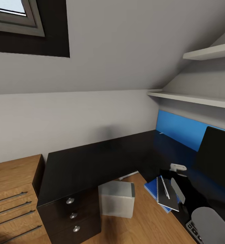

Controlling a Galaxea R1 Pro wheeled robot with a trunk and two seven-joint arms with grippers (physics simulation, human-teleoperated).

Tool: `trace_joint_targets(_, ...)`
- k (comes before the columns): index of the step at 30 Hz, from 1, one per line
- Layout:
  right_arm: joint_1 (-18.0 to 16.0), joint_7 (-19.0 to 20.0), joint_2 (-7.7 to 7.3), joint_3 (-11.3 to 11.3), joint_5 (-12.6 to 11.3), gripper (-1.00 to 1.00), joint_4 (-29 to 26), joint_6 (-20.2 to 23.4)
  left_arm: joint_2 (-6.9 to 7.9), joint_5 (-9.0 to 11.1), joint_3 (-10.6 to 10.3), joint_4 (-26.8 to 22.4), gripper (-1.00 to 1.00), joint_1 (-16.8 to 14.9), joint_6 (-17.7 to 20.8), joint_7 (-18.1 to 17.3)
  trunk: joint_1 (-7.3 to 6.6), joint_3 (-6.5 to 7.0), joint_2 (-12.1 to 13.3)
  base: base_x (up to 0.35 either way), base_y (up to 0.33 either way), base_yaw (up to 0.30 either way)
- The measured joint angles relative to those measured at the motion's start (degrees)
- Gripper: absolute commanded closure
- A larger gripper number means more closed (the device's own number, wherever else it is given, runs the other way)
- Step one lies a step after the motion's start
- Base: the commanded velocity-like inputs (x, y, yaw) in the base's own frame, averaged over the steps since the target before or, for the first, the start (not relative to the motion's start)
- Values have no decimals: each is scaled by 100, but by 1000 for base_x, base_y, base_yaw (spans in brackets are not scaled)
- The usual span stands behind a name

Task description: In the bedroom, organize the workspace by keeping the computer under the desk, ensuring the monitor is on the desk, placing the keyboard on the desk next to the monitor, placing the mouse on the desk next to the keyboard, moving the folder from the swivel chair onto the desk next to the mouse, stacking the notebook on top of the folder with the pen on top of the notebook, and positioning the swivel chair next to the desk.

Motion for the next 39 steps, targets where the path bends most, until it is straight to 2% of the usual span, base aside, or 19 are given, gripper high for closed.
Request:
trace_joint_targets(2,39,0,7,1,-11,-100,-419,28,2,2,0,0,-100,0,0,2,0,0,0,0,0,0)
trace_joint_targets(4,198,-9,83,8,-29,-100,-969,107,5,4,0,0,-100,0,0,4,0,-1,1,0,0,0)
trace_joint_targets(7,422,-47,316,12,-23,-100,-1334,235,7,4,0,0,-100,0,-1,5,0,-1,1,0,0,0)
trace_joint_targets(8,531,-137,553,15,-16,-100,-1470,298,7,4,0,0,-100,-1,-4,5,0,-1,1,0,0,0)
trace_joint_targets(10,604,-332,873,12,4,-100,-1554,342,8,5,0,0,-100,0,-6,4,0,-1,1,0,0,0)
trace_joint_targets(11,650,-635,1182,13,4,-100,-1594,372,8,5,-1,6,-100,-2,-7,5,0,-1,1,0,0,0)
trace_joint_targets(13,679,-1058,1507,22,28,-100,-1574,395,11,5,3,21,-100,-1,-8,5,0,-1,1,0,0,0)
trace_joint_targets(14,700,-1520,1735,86,47,-100,-1492,405,15,6,5,41,-100,-1,-13,6,0,-1,1,0,0,0)
trace_joint_targets(16,711,-1986,1902,259,84,-100,-1386,415,19,6,9,55,-100,-1,-32,6,0,-1,1,0,0,0)
trace_joint_targets(17,718,-2355,1947,539,97,-100,-1309,412,22,6,12,64,-100,-1,-77,6,0,-1,1,0,0,0)
trace_joint_targets(19,725,-2630,1947,889,109,-100,-1259,406,25,6,17,70,-100,-1,-145,6,0,-1,1,0,0,0)
trace_joint_targets(24,737,-2987,1947,1718,123,-100,-1194,396,32,6,32,85,-100,-1,-311,6,0,-1,1,0,0,0)
trace_joint_targets(26,739,-3050,1947,1898,121,-100,-1183,395,34,6,42,89,-100,-1,-346,6,0,-1,1,-13,0,0)
trace_joint_targets(29,743,-3093,1947,2026,114,-100,-1170,394,34,1,44,91,-100,-1,-373,6,2,-1,1,-122,0,0)
trace_joint_targets(33,756,-3097,1947,2066,108,-100,-1145,383,35,2,44,90,-100,-1,-383,6,3,-1,1,-268,0,0)
trace_joint_targets(39,873,-3069,1947,2084,90,-100,-1066,336,174,4,48,62,-100,-1,-383,16,4,-1,1,-326,-33,2)
